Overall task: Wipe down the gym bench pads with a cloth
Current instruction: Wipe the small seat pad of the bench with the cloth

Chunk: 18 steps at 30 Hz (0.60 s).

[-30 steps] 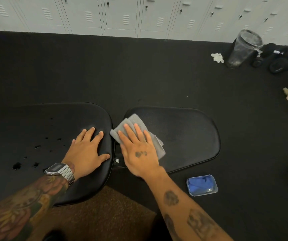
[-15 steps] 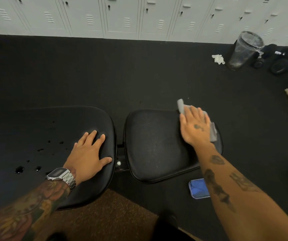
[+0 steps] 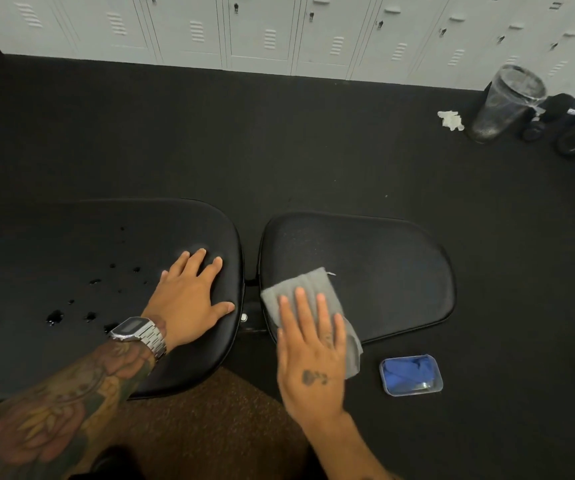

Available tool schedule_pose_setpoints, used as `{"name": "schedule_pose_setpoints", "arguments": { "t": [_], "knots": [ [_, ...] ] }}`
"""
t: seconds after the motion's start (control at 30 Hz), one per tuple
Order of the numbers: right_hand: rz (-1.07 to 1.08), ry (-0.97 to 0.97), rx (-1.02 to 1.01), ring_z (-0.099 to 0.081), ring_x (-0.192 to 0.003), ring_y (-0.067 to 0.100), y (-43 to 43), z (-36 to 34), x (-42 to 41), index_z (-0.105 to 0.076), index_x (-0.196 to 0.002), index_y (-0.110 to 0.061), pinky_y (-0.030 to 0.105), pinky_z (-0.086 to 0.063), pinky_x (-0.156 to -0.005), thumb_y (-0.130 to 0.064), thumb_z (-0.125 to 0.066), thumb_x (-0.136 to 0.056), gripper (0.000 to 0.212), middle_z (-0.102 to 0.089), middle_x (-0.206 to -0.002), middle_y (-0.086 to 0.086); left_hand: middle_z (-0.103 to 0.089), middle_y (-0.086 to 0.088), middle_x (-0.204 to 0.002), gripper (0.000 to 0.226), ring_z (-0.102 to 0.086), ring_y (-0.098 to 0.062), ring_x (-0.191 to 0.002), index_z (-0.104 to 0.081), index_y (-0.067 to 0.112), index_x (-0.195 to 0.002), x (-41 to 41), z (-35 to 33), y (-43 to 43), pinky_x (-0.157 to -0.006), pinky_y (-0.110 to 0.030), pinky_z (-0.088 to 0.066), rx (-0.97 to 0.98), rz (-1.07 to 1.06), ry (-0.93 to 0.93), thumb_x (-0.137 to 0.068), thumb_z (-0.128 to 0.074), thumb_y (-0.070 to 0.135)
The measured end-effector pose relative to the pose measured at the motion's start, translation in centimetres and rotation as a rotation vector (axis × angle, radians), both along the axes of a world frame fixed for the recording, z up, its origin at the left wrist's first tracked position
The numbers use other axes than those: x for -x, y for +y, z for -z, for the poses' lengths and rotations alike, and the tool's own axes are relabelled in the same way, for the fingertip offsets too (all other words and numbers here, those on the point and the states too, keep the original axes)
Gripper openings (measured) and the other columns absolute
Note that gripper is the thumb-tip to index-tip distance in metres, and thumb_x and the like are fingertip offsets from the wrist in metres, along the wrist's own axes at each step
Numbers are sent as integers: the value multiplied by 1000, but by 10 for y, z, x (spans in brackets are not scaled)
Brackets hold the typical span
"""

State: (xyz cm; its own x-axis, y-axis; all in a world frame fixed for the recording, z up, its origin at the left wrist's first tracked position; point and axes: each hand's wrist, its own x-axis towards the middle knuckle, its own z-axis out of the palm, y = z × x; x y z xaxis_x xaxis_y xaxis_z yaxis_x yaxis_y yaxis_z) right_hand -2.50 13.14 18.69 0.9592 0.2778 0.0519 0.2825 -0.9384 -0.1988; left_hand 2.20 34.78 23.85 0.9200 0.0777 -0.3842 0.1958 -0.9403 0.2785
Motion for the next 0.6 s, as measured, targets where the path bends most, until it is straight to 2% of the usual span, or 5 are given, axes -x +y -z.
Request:
{"name": "schedule_pose_setpoints", "arguments": {
  "t": [0.13, 0.27, 0.43, 0.6],
  "knots": [
    [-186, 50, 70, -23, -151, 28, 39, -4, -41, -46, -147, -27, 52, -23, -120, -36, -34, -97, 51, -31, -161, 0, -4, -4, -162, 84, 2, -28, -149, -13, 26, -153, -1, 2, 1, -119, -51, -13, 3, 1, -10, -86, -53, 58],
    [-217, 114, 46, -18, -152, 28, 55, -9, -107, -50, -144, -26, 52, -14, -121, -40, -19, -97, 57, -29, -162, 0, -2, -4, -162, 85, 3, -28, -149, -12, 25, -153, -1, 3, 1, -119, -51, -13, 5, 4, -2, -86, -53, 59],
    [-69, 117, 66, -19, -150, 26, 28, -15, -181, -35, -150, -31, 47, -10, -120, -43, -31, -104, 49, -30, -161, -1, -3, -3, -162, 84, 3, -27, -149, -13, 26, -153, -1, 2, 2, -120, -50, -13, 6, 3, -3, -86, -53, 59],
    [245, 55, 19, -28, -146, 24, -54, -21, -204, -44, -146, -25, 44, -12, -119, -42, -30, -105, 47, -45, -151, -1, -3, -4, -162, 84, 3, -27, -149, -13, 26, -153, 0, 2, 2, -120, -49, -14, 5, 7, -2, -86, -52, 59]
  ]
}}
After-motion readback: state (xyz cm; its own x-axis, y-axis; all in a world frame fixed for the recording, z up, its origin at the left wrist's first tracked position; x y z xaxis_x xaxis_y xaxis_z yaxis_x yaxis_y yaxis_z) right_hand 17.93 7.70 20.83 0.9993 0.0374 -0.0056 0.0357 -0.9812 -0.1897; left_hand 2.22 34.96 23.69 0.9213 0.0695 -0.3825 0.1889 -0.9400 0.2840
